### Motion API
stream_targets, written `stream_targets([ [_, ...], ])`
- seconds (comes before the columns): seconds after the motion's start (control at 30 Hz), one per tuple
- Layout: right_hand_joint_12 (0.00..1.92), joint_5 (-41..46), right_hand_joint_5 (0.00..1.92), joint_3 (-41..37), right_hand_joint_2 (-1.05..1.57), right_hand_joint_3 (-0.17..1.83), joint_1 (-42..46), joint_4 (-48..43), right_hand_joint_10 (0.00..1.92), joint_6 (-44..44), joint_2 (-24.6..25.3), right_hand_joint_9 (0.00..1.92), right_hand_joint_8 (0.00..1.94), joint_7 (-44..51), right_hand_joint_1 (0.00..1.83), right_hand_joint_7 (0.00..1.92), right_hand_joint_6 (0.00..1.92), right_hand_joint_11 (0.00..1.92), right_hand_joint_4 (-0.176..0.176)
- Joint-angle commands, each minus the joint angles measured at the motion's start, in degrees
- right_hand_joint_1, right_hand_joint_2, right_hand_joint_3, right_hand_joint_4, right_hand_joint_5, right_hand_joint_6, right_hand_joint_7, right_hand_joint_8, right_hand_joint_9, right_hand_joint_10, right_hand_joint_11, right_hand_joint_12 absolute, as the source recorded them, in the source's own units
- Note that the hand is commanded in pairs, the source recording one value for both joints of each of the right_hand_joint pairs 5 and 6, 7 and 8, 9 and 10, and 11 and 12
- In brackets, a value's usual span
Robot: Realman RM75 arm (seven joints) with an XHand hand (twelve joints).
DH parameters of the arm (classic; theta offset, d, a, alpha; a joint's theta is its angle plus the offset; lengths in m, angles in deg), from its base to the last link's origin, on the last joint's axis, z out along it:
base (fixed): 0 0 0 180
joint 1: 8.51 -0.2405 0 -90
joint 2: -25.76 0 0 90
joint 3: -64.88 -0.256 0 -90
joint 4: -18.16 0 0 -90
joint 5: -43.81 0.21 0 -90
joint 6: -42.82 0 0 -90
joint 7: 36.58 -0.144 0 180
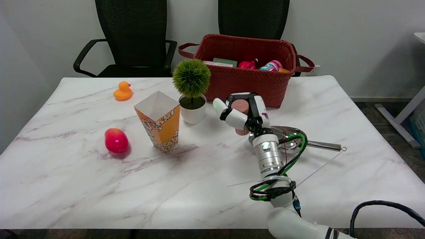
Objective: Place the wooden cylinder into the brown storage basket.
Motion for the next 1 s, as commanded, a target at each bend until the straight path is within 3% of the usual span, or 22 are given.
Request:
stream_targets([
  [0.03, 1.92, -5.33, 1.92, -5.75, 1.18, 0.71, -3.29, -4.06, 1.92, 0.96, -0.57, 1.92, 1.92, 5.28, 0.95, 1.92, 1.92, 1.92, 0.000],
  [0.5, 1.92, -7.24, 1.92, -9.89, 1.31, 0.71, -13.40, -1.86, 1.92, 0.32, -4.97, 1.92, 1.92, 10.81, 0.92, 1.92, 1.92, 1.92, 0.000],
  [1.0, 1.86, -6.36, 1.92, -11.62, 1.20, 0.74, -26.93, 14.08, 1.86, -5.70, -4.69, 1.86, 1.92, 10.39, 0.96, 1.92, 1.92, 1.86, 0.000],
])
